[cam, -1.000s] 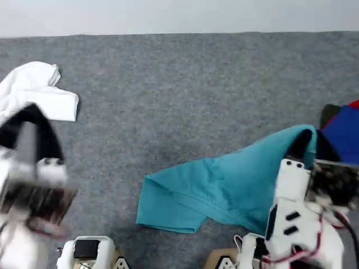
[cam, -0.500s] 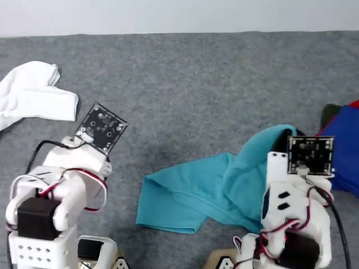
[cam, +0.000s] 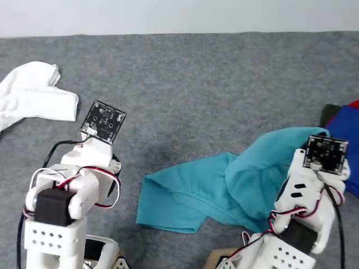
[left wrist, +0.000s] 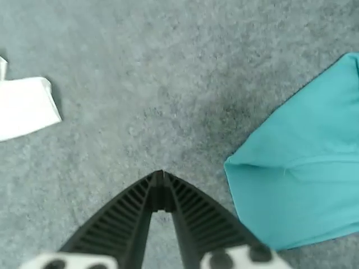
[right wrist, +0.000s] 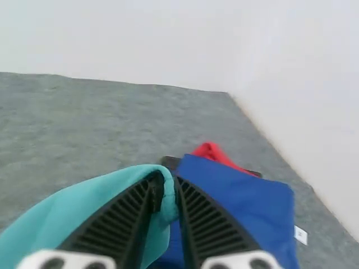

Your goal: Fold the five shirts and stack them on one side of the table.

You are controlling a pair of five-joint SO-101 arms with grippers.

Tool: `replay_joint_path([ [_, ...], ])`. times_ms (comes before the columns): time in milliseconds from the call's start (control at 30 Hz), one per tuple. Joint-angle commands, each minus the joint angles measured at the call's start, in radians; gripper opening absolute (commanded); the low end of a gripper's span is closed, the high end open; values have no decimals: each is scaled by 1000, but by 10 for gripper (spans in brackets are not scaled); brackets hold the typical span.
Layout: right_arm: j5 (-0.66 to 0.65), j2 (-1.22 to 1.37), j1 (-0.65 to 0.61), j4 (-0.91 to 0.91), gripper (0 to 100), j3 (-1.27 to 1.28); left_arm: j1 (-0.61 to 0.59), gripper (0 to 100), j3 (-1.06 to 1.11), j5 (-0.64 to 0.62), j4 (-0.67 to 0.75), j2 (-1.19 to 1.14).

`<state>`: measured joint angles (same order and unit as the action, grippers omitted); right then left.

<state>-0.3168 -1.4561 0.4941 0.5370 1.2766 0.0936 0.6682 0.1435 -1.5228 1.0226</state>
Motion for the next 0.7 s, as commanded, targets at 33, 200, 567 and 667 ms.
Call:
replay_joint_path([
  [33, -8, 4, 25, -166, 9, 87, 6, 3, 28, -9, 46, 8],
  [200, -6, 1, 19, -265, 22, 173, 8, 3, 71, -8, 71, 6],
  [567, -3, -7, 19, -15, 353, 3, 8, 83, 64, -8, 61, 6],
  [667, -2, -7, 19, 68, 327, -100, 8, 100, 64, -8, 63, 6],
])
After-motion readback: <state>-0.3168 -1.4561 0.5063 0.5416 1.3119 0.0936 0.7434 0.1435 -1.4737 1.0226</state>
